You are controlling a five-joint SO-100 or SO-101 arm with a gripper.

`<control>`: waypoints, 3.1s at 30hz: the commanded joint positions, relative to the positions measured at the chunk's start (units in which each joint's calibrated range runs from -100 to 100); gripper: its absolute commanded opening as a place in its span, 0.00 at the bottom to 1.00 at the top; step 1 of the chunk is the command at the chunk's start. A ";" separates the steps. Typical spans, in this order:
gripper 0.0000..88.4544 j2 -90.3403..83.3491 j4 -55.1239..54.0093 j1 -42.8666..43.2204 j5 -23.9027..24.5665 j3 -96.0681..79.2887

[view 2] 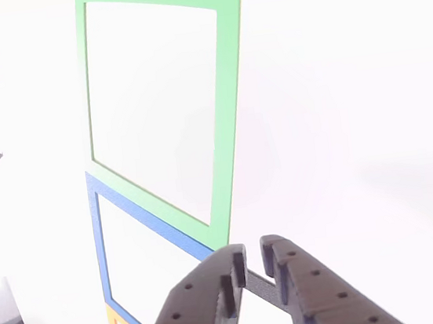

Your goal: Tower of hanoi

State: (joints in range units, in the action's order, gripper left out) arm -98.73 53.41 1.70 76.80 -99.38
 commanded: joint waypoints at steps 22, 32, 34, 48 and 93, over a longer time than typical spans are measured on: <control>0.00 24.49 -2.23 3.10 -86.69 38.65; 0.00 37.33 6.03 0.70 -150.26 62.02; 0.00 40.96 5.06 0.12 -152.62 67.20; 0.01 38.86 -0.45 -9.85 -176.80 65.11; 0.00 26.59 8.13 -27.87 -176.80 51.65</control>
State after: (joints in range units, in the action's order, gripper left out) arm -74.34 61.47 -27.91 -99.28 -48.47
